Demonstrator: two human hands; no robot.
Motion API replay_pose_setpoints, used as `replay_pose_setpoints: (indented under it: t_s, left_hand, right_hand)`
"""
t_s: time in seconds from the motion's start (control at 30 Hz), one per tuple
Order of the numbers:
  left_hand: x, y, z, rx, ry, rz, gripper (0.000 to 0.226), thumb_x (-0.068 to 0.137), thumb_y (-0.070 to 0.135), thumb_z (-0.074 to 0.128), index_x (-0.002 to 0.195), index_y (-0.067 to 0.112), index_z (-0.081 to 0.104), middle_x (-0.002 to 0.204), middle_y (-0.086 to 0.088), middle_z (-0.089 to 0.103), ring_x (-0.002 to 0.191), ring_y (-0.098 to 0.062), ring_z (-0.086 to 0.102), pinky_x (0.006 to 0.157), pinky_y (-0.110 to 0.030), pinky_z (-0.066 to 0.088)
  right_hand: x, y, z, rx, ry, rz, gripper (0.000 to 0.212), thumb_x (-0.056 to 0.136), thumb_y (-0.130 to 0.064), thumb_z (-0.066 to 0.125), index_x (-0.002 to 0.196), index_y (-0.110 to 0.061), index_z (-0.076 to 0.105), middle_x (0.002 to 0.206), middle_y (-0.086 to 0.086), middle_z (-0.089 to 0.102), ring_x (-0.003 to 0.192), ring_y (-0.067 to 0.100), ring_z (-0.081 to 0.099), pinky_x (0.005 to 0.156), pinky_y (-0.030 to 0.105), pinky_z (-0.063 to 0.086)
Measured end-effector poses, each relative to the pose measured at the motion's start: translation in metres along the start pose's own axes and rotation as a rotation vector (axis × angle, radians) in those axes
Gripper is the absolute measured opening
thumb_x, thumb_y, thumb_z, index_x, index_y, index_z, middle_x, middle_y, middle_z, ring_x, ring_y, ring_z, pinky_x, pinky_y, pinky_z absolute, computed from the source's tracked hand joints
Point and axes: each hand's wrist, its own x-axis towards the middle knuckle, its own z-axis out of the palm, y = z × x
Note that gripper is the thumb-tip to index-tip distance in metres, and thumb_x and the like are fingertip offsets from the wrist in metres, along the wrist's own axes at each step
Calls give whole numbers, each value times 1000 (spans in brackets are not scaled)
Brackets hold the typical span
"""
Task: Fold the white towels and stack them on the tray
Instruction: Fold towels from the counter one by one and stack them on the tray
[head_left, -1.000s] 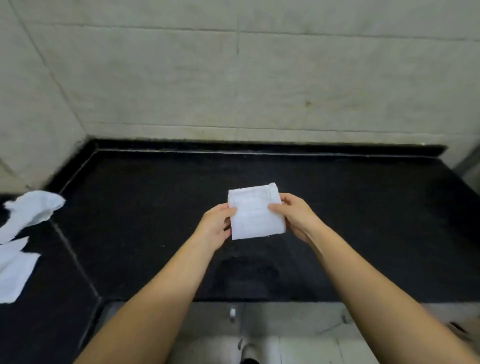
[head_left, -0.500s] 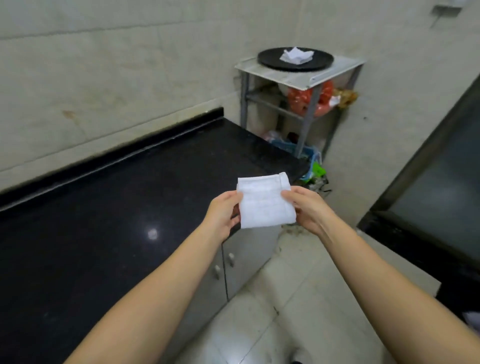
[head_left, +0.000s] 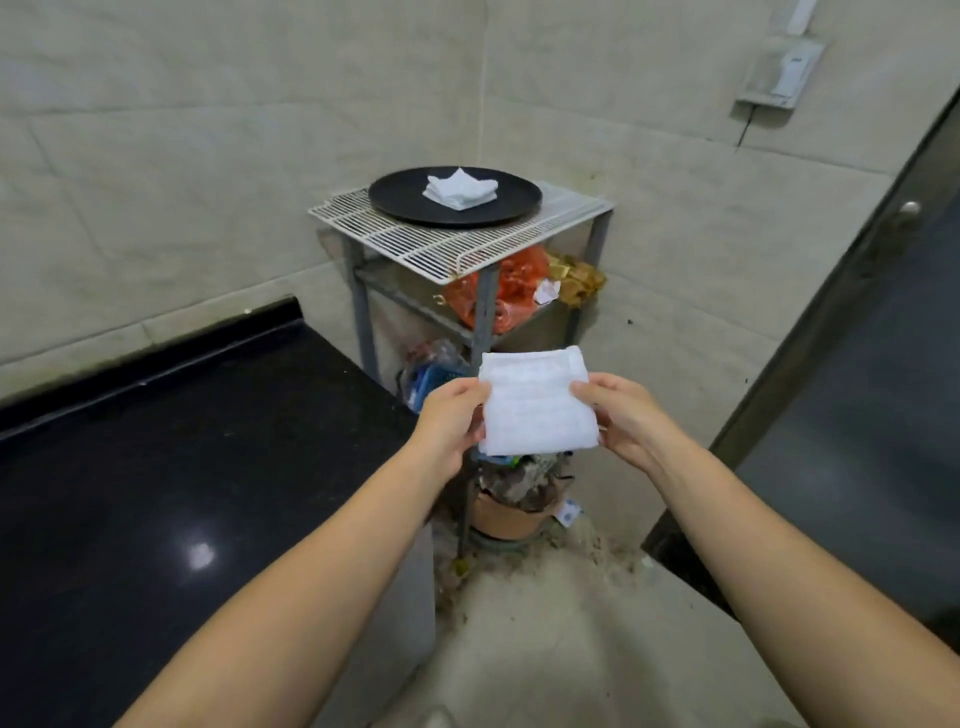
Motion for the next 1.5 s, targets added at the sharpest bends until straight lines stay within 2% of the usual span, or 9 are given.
replay_pose_setpoints:
  t_s: [0.17,0.37,0.5,0.67,0.9,1.07,1.2,1.33,1.5]
  left_hand:
    - [95,71,17,37,-13,147,14,93,12,53,80,12,59,82,-6,62,75,-20,57,73,-36,51]
    - [218,176,40,155,43,295,6,92,12,55,90,8,59,82,-6,58,68,-14,53,57,-25,46]
    - [291,204,53,171,125,240,5,92,9,51,90,8,55,91,-13,58,80,-22,56,65,-29,51]
    - [378,235,61,192,345,224,6,94,10,49,92,7,54,95,-9,60,82,-19,60,63,-28,53]
    - [463,250,46,194,553,159,16,92,4,48,77,9,47,74,-9,52,63,-19,53,48,-26,51]
    - [479,232,45,360,642,75,24,92,6,49,69,11,44,66,-8,53,55,-18,51,42,-21,45]
    - [479,232,45,423,669,91,22,92,12,50,70,13,44,68,-7,56,57,-17,53,47,-23,44]
    - [449,234,38,492,709,134,21,93,24,52,76,16,44,74,-3,57,60,-14,53,49,-23,40]
    - [340,228,-4,537,806,291,21,93,16,50,73,18,44,68,-2,54,53,-13,51,43,-21,36]
  right_hand:
    - [113,-63,14,41,-79,-122,10,91,-7,57,85,-13,61,82,5,66,59,11,65,49,20,52]
    - [258,-160,34,-83,-114,-278,7,90,-13,60,90,-18,65,92,4,69,77,16,65,64,29,53]
    - [346,-197,47,-266,-136,-340,8,89,-17,62,87,-21,68,94,3,70,86,21,65,78,36,53]
    - [455,-235,76,-415,-205,-465,8,89,-15,61,84,-20,66,83,-1,64,81,15,58,68,26,44]
    - [573,-247,123,-588,-383,-462,15,85,-13,61,91,-2,70,86,6,65,83,17,58,74,29,43]
    - [602,-231,123,-772,-446,-398,15,85,-17,59,87,-5,68,88,7,67,84,18,59,81,34,50]
    - [604,-234,125,-846,-440,-453,31,85,-20,58,104,4,63,109,15,68,87,21,59,78,31,45]
    - [580,-252,137,-950,-348,-655,40,90,-31,57,125,-11,54,121,10,61,111,28,56,86,31,41]
    - [484,-243,198,-963,-496,-951,33,90,-30,50,118,-14,58,119,12,60,109,32,58,95,45,46]
